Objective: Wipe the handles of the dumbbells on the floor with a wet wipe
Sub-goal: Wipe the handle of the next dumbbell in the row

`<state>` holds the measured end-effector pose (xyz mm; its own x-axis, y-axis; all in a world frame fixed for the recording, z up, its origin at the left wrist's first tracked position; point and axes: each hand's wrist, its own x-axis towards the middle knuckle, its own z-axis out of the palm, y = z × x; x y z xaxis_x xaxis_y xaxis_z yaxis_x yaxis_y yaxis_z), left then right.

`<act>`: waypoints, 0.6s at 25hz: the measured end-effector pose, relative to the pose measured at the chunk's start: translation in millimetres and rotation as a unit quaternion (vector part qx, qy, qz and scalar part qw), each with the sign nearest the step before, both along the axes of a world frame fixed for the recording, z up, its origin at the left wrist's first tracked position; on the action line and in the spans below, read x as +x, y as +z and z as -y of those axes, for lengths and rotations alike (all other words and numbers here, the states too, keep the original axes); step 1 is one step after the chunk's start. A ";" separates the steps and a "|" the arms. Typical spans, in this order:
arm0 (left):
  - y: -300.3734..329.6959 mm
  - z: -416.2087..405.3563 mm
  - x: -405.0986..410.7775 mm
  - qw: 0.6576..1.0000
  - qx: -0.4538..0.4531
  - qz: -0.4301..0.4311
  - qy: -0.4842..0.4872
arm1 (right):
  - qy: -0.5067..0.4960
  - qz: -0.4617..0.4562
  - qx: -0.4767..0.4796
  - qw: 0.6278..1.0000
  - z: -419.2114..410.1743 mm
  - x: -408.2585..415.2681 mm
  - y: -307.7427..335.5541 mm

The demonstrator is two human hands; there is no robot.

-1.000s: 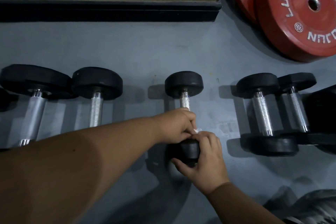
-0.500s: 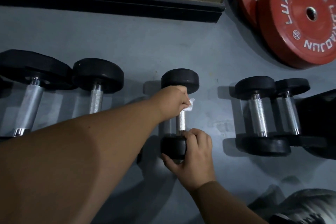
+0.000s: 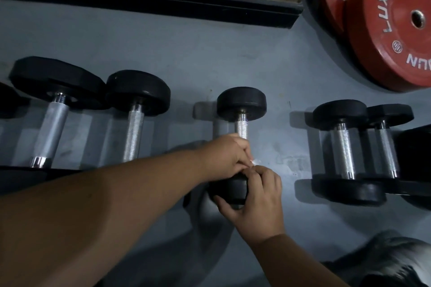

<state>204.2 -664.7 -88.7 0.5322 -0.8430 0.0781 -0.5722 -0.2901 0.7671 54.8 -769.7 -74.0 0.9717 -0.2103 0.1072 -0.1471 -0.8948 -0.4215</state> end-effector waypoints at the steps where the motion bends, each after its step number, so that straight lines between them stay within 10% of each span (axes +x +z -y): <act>1: -1.5 -2.4 -5.2 1.000 -0.007 0.001 -0.001 | 0.000 0.003 0.000 1.000 -0.4 0.5 0.0; 15: -7.0 12.6 44.8 0.989 -0.009 -0.030 0.146 | 0.007 -0.010 -0.033 0.999 -11.0 1.7 -1.2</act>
